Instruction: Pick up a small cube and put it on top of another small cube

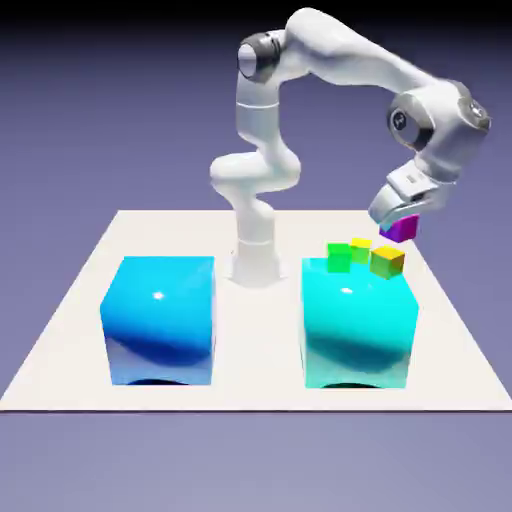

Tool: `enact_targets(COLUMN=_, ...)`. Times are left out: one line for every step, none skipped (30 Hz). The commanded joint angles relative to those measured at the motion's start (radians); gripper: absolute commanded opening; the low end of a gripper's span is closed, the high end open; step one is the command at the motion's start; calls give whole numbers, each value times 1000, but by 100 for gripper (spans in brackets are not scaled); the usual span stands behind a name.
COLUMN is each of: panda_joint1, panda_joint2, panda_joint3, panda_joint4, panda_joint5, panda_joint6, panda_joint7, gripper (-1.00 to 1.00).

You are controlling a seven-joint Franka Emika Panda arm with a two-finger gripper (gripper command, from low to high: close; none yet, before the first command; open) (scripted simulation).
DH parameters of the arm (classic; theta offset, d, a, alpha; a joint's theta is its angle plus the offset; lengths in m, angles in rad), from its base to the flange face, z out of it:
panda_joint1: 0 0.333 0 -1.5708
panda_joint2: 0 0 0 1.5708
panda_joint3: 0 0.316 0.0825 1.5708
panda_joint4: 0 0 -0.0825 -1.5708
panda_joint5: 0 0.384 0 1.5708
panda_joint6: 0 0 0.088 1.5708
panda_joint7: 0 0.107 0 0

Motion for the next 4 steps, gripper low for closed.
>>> enact_targets(panda_joint1=-1, panda_joint2=-3, panda_joint3=0, panda_joint4=-21, panda_joint5=-1, panda_joint6=18, panda_joint7=-1, gripper=-100)
enact_targets(panda_joint1=-1, panda_joint2=-3, panda_joint3=0, panda_joint4=-21, panda_joint5=-1, panda_joint6=18, panda_joint7=-1, gripper=100)
enact_targets(panda_joint1=-1, panda_joint2=-3, panda_joint3=0, panda_joint4=-21, panda_joint5=-1, panda_joint6=18, panda_joint7=-1, gripper=100)
enact_targets(panda_joint1=0, panda_joint2=2, panda_joint3=0, panda_joint4=15, panda_joint5=-3, panda_joint6=-13, panda_joint7=1, gripper=100)
